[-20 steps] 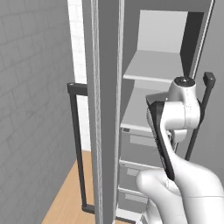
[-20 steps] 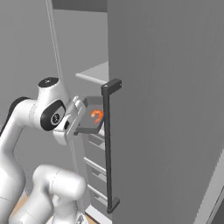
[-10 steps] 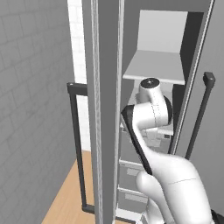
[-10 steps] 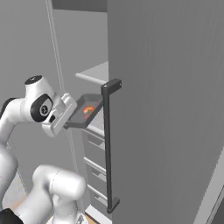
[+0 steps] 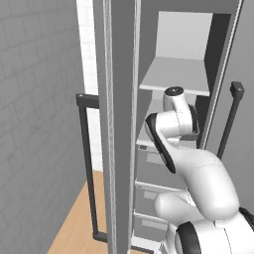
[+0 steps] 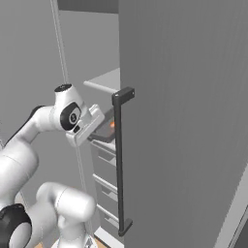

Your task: Take the meat container that has the shrimp and place it on the second highest rack of the freezer. Then take the vegetable container that has the garlic and bell pepper and place it on the highest rack of the freezer.

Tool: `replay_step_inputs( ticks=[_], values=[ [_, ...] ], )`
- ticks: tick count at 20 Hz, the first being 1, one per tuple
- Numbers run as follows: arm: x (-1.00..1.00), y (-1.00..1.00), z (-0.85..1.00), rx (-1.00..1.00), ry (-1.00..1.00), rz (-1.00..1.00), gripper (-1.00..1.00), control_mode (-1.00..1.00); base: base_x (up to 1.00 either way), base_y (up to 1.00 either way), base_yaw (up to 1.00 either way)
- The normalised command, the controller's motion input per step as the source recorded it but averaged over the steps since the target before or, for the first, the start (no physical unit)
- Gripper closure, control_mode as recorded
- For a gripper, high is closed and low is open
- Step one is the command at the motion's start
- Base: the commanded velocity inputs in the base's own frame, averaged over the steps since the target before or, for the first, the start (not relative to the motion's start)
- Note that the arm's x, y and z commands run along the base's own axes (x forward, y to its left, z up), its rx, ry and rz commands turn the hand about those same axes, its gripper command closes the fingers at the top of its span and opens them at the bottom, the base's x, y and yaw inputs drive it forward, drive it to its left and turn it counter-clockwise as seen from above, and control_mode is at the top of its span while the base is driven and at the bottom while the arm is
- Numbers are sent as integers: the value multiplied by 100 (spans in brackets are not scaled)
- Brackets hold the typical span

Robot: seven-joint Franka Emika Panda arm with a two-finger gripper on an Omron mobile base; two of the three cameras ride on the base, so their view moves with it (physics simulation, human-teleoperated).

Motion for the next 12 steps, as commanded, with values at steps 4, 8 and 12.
replay_step_inputs(
  ticks=[4,8,12],
  values=[
    [28,0,-47,0,-2,0,100,-100,0,0,0],
    [5,-10,-42,0,-11,0,100,-100,0,0,0],
    [18,-28,-31,0,-9,0,100,-100,0,0,0]
  ],
)
